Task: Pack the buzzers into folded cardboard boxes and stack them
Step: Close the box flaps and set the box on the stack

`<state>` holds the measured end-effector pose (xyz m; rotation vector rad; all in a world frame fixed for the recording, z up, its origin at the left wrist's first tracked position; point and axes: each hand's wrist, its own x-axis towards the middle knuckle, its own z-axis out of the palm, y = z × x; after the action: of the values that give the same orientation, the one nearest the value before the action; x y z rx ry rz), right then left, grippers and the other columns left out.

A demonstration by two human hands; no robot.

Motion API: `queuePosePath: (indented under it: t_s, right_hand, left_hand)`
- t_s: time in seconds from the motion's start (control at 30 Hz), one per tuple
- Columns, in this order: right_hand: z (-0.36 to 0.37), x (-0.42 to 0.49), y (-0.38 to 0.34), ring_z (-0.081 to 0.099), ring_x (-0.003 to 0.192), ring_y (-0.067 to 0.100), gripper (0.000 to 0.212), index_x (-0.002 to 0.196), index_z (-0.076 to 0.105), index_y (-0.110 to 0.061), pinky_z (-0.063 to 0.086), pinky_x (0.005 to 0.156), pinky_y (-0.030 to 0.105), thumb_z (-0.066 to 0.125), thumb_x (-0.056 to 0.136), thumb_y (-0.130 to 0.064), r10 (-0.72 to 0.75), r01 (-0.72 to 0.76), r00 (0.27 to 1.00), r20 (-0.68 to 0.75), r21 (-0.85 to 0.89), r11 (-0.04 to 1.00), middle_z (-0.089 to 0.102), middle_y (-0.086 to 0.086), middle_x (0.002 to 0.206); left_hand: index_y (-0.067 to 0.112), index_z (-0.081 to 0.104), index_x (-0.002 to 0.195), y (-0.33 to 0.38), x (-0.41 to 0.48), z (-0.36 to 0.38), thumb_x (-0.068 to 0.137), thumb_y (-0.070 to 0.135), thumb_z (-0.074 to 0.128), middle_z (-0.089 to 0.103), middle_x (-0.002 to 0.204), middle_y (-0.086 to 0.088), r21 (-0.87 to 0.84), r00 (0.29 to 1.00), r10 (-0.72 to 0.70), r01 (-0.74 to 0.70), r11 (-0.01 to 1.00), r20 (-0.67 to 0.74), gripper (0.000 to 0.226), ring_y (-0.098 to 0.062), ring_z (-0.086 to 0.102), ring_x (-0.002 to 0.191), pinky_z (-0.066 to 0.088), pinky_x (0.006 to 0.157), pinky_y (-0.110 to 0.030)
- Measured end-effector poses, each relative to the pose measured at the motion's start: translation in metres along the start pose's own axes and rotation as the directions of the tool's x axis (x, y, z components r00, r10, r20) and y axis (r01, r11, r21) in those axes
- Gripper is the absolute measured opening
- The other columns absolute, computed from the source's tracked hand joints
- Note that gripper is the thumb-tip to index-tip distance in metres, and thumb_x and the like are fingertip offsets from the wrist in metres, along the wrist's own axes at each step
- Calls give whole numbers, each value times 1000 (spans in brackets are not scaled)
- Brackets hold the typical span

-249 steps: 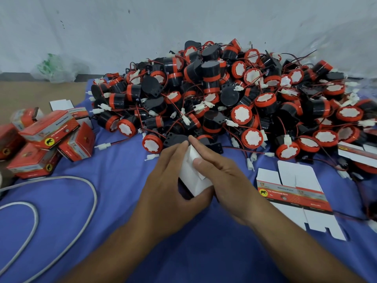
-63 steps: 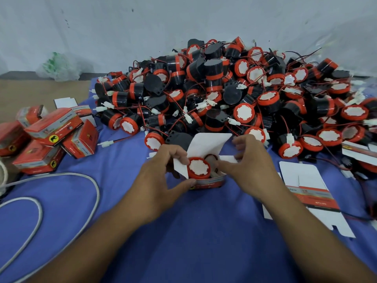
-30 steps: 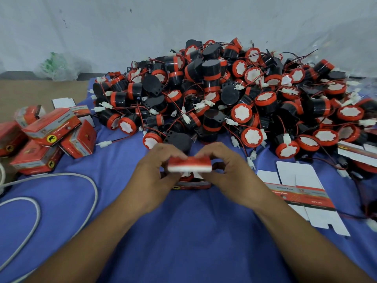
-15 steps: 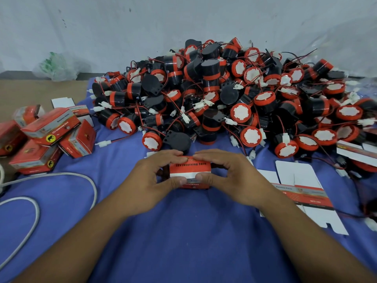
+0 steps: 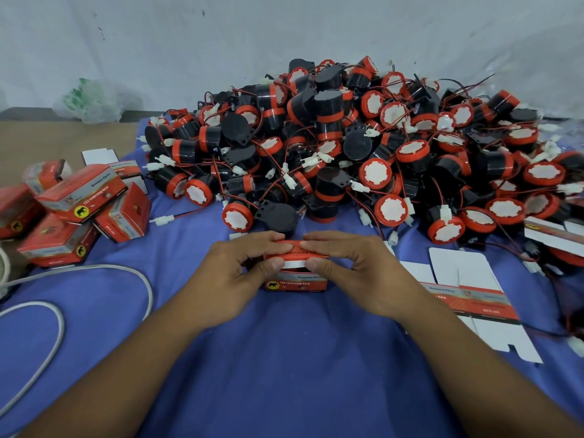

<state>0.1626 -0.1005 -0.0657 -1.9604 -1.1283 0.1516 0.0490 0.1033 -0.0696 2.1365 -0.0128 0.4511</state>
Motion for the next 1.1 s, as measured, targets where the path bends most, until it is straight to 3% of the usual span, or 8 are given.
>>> queuePosePath:
  t_s: [0.2, 0.33, 0.47, 0.67, 0.77, 0.9, 1.03, 1.1]
  right_hand:
    - [2, -1, -3, 49, 130, -2, 35, 130, 66, -15, 42, 106, 16, 62, 97, -23, -76, 76, 997, 27, -14, 997, 58, -5, 139]
    - [2, -1, -2, 49, 128, -6, 36, 133, 64, -16, 45, 102, 16, 60, 98, -24, -43, 40, 998, 47, 54, 998, 54, -11, 141]
    - [1, -2, 1, 45, 132, -7, 35, 133, 64, -21, 43, 105, 17, 60, 99, -25, -53, 50, 995, 85, 45, 998, 50, -11, 146]
    - [1, -2, 1, 41, 135, -7, 31, 129, 67, -25, 41, 107, 18, 62, 98, -25, -90, 87, 992, 87, 32, 996, 51, -10, 147]
    - [2, -1, -1, 44, 133, -8, 30, 123, 71, -26, 42, 106, 17, 58, 97, -33, -51, 43, 995, 87, 86, 995, 54, -17, 140]
    - [4, 1, -3, 53, 123, -6, 27, 121, 72, -23, 44, 102, 16, 63, 95, -21, 66, -90, 993, 97, 268, 959, 57, -15, 133]
    - [2, 0, -2, 52, 125, -4, 31, 125, 70, -25, 45, 102, 18, 63, 94, -28, 44, -72, 993, 112, 263, 962, 56, -14, 133]
    - [4, 0, -1, 49, 128, -3, 30, 124, 71, -27, 45, 103, 22, 62, 95, -28, -13, 9, 999, 31, 132, 991, 56, -13, 136]
  left_hand:
    - [22, 69, 123, -5, 0, -1, 92, 30, 58, 62, 132, 11, 103, 995, 94, -95, 990, 16, 34, 1, 51, 129, 45, 106, -26]
    - [26, 69, 124, -5, 2, -4, 96, 36, 53, 62, 123, 27, 140, 985, 174, -175, 974, 24, 35, 10, 55, 119, 50, 98, -23]
    - [21, 67, 126, -8, 1, -7, 94, 39, 56, 61, 136, 6, 165, 987, 145, -154, 974, 65, 39, 1, 51, 129, 48, 105, -30]
    - [19, 64, 131, -4, 1, -8, 97, 34, 55, 53, 145, 4, 228, 960, 224, -259, 939, 170, 38, 0, 47, 133, 43, 107, -22]
    - [21, 63, 133, -3, 0, -9, 98, 34, 54, 50, 147, 7, 306, 935, 275, -335, 891, 225, 39, -7, 55, 127, 46, 102, -23]
    - [22, 59, 137, -3, -2, -12, 99, 44, 50, 43, 150, 8, 372, 921, 251, -354, 858, 298, 45, -19, 61, 120, 52, 96, -38]
    - [8, 68, 125, 1, 0, -11, 97, 34, 50, 57, 139, -11, 524, 873, 394, -487, 699, 286, 42, -35, 64, 97, 56, 83, -46]
    - [1, 73, 115, 3, 1, -5, 96, 21, 62, 63, 130, -18, 607, 850, 468, -509, 610, 243, 29, -43, 64, 104, 56, 86, -51]
